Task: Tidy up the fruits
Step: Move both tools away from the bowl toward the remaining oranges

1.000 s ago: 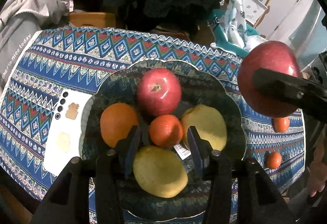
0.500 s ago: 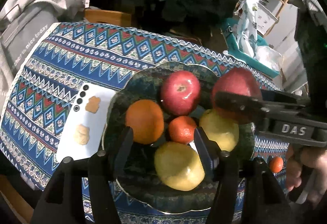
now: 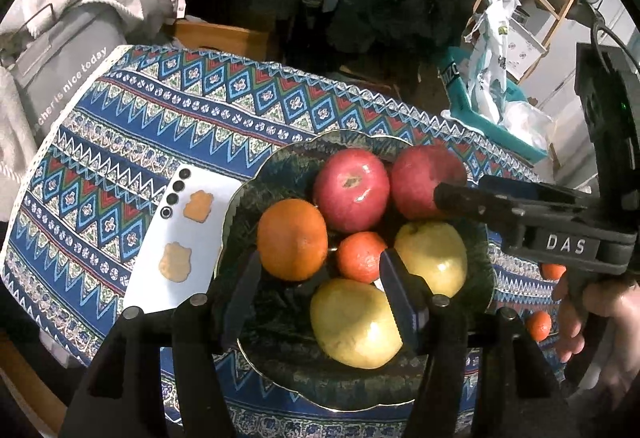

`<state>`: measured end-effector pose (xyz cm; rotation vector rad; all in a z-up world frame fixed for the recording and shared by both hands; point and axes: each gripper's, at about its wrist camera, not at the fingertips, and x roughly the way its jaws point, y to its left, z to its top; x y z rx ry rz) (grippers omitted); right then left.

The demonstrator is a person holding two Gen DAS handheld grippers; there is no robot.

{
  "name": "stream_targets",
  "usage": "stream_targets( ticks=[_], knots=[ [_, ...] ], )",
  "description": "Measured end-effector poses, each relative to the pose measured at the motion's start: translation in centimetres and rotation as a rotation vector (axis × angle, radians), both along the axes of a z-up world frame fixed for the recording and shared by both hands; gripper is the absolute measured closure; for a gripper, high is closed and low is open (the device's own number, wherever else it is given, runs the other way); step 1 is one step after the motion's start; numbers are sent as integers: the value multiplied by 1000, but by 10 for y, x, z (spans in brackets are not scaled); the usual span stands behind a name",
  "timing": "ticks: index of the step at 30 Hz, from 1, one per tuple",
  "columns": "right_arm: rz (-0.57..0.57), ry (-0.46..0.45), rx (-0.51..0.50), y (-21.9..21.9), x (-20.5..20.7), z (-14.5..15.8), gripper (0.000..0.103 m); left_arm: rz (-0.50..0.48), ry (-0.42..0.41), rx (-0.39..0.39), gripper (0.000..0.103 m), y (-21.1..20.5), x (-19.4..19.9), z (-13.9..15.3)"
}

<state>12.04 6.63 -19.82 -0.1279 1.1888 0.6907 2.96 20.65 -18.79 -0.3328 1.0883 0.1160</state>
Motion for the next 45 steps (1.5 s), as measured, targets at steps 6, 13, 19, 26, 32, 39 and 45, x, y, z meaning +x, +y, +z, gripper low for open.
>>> stream_targets(
  ticks=[6, 13, 19, 26, 32, 39, 45],
  knots=[
    [-17, -26, 24, -12, -6, 18, 21, -11, -19, 6, 40, -6, -1, 11],
    [-29, -87, 22, -26, -16, 44, 21, -21, -52, 20, 34, -13, -7, 29],
    [-32, -126, 29, -39, -29, 64, 21, -44, -81, 23, 30, -23, -12, 47],
    [-49, -171, 32, -60, -44, 89, 21, -77, -127, 36, 28, -39, -16, 69],
    [-71, -209, 42, -81, -56, 108, 21, -97, -147, 46, 26, -52, -20, 85],
    [-91, -280, 54, -100, -72, 135, 20, -121, -199, 78, 22, -70, -29, 107],
    [-108, -316, 81, -120, -83, 152, 18, -158, -227, 73, 22, -87, -33, 123]
  ],
)
